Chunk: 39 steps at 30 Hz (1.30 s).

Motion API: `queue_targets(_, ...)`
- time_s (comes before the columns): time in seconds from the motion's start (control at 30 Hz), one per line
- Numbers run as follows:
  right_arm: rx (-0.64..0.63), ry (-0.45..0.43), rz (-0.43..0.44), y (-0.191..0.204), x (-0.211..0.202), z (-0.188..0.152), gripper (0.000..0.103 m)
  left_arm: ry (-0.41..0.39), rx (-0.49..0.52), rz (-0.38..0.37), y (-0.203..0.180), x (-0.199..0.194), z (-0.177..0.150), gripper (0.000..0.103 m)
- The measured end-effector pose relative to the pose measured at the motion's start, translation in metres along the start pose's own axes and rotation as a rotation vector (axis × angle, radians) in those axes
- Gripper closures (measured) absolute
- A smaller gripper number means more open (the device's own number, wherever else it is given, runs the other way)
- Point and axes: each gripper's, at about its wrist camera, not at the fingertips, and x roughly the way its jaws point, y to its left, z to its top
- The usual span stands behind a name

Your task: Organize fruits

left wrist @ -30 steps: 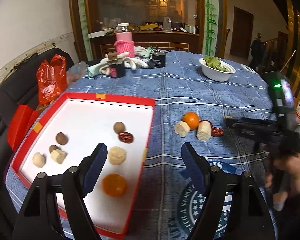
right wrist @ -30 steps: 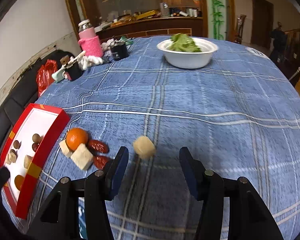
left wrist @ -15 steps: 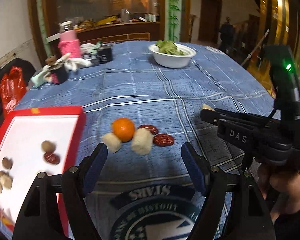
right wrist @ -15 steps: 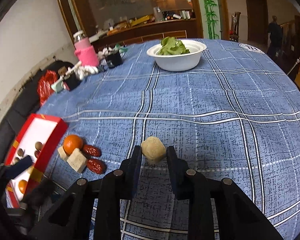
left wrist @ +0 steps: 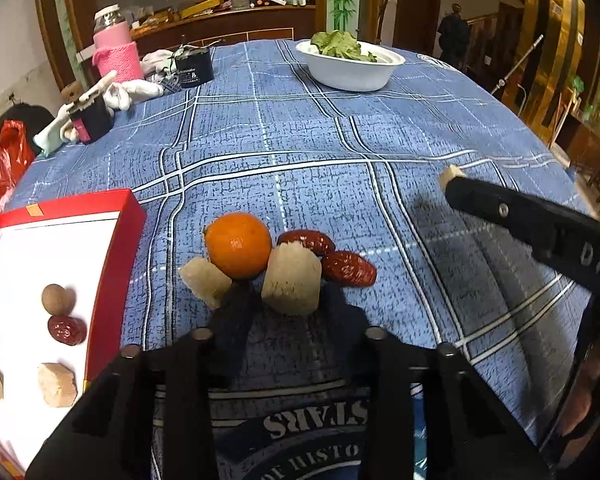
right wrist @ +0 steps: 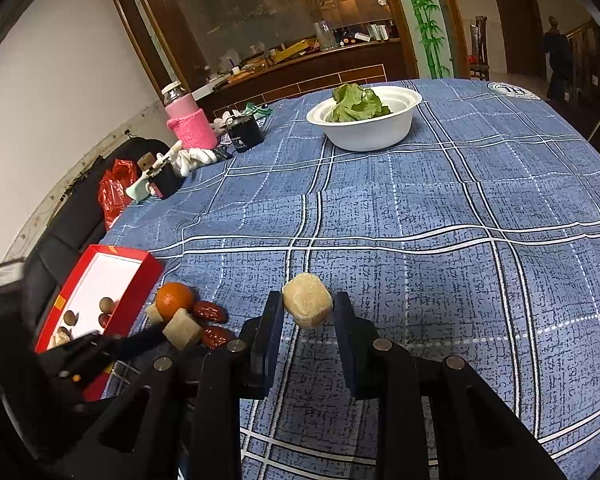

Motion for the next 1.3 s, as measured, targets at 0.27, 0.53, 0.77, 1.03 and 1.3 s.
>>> queue_targets(0.27, -0.002, -0.003, 0.003, 0.0, 0.0, 0.0, 0.076, -0.022, -0.018, 0.011, -0.002, -0.015, -0.008, 0.079)
queue_targets(0.53, -0.023, -0.007, -0.043, 0.005, -0.001, -0.002, 0.076, -0.041, -0.078, -0.002, 0.004, -0.041, -0.03, 0.079)
queue_targets(0.77, -0.069, -0.029, -0.077, 0.019, -0.027, -0.017, 0.076, -0.065, -0.108, -0.016, 0.013, -0.058, -0.044, 0.079)
queue_targets(1.03, -0.091, -0.064, -0.09, 0.025, -0.066, -0.038, 0.077, -0.086, -0.125, -0.048, 0.013, -0.068, -0.054, 0.079)
queue_targets(1.3, -0.124, -0.064, -0.085, 0.04, -0.079, -0.052, 0.077, -0.124, -0.135, -0.073, 0.018, -0.087, -0.059, 0.079)
